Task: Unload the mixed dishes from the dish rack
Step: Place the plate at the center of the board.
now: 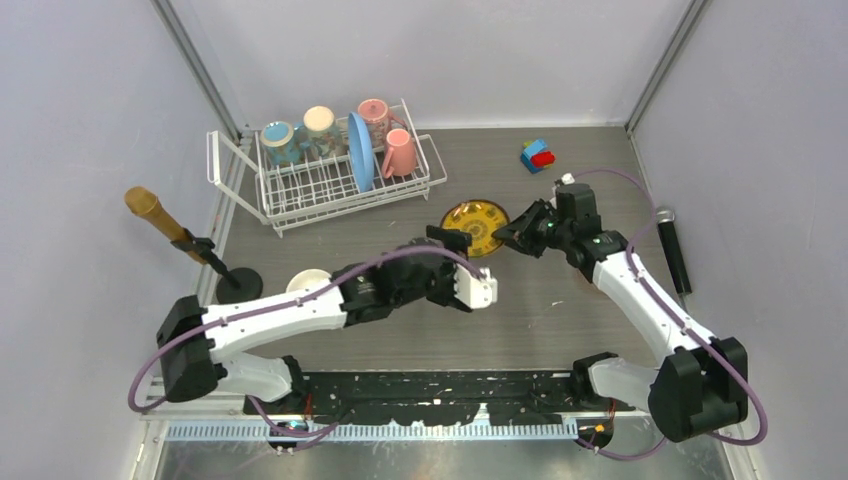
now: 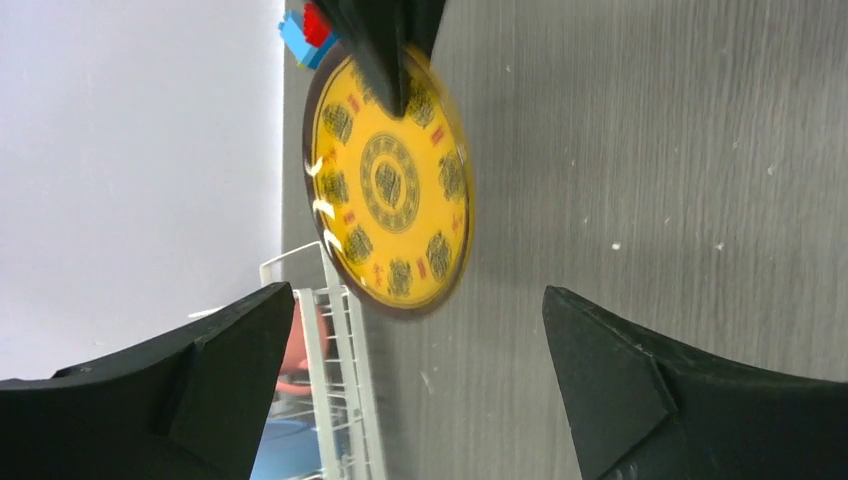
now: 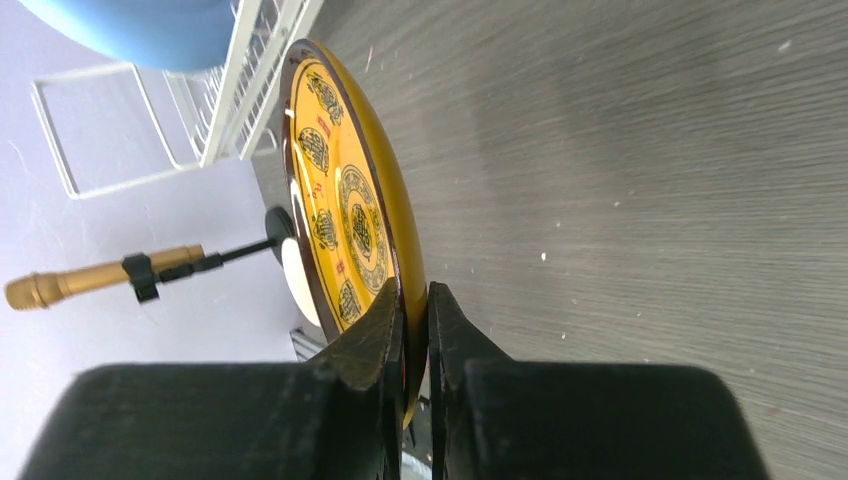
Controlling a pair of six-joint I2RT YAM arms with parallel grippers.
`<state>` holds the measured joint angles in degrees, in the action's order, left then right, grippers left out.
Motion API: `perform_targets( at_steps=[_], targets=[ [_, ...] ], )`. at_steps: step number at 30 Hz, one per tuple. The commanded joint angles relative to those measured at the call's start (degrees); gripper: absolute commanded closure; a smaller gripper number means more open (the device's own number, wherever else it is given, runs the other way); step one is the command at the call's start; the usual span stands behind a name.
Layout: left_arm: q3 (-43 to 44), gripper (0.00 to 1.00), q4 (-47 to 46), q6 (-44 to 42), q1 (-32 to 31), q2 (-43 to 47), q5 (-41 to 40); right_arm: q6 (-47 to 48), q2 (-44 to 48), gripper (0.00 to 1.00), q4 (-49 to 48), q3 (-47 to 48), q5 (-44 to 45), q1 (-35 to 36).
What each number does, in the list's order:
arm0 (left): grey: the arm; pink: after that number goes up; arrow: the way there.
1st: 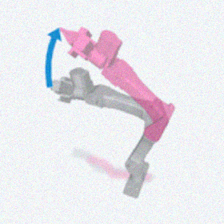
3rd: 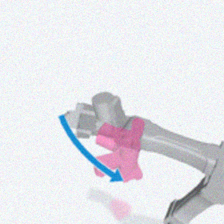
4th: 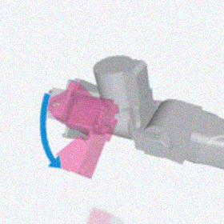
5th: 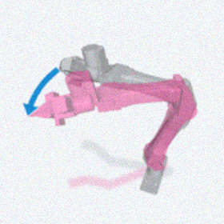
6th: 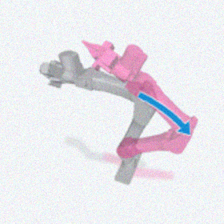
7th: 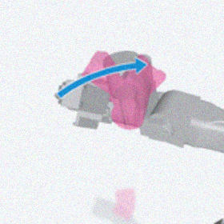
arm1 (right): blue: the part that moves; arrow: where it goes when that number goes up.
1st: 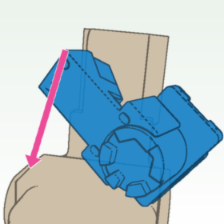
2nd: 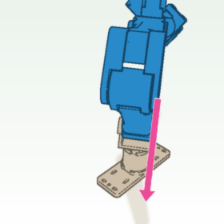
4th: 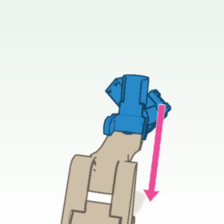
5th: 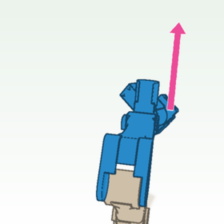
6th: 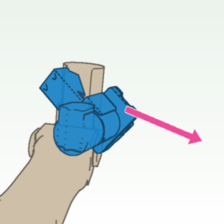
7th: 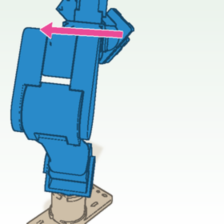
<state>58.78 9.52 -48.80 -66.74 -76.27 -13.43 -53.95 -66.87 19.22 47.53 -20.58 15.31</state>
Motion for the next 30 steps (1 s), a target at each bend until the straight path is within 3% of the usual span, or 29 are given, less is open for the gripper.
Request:
perform_targets(
  at_steps=[1, 4, 8, 13, 16, 19, 22, 30],
  targets=[
    [1.6, 0.00, -3.9, 16.2, 10.7, 7.0, 20.4, 1.2, 4.8, 0.99, 1.2, -0.1, 2.3, -5.8],
    [3.3, 0.00, -8.5, 31.2, 20.6, 8.2, 27.7, 2.8, 8.6, 0.99, 3.9, -1.0, 4.3, -13.0],
    [7.2, 0.00, -10.0, 46.2, 25.5, 6.4, 19.7, 6.7, 10.5, 0.99, 7.7, -2.4, 5.7, -25.6],
    [11.2, 0.00, 2.8, 67.5, 26.3, 5.2, 7.8, 8.4, 6.5, 0.99, 7.6, -6.3, -0.8, -46.4],
    [2.2, 0.00, -1.6, 71.5, 26.3, 9.6, 8.3, 9.6, 5.5, 0.99, 7.4, -8.4, -2.4, -53.7],
    [-5.7, 0.00, -5.0, 74.1, 26.3, 14.9, 3.4, 8.2, 6.6, 0.99, 5.8, -10.5, 0.3, -58.2],
    [-8.0, 0.00, -1.2, 74.8, 26.3, 18.5, -1.7, 7.7, 7.1, 0.99, 5.8, -11.5, 5.0, -60.4],
    [-11.3, 0.00, 2.4, 76.3, 26.3, 21.6, -3.9, 7.6, 6.6, 0.99, 5.3, -12.8, 10.1, -60.6]
  ],
)
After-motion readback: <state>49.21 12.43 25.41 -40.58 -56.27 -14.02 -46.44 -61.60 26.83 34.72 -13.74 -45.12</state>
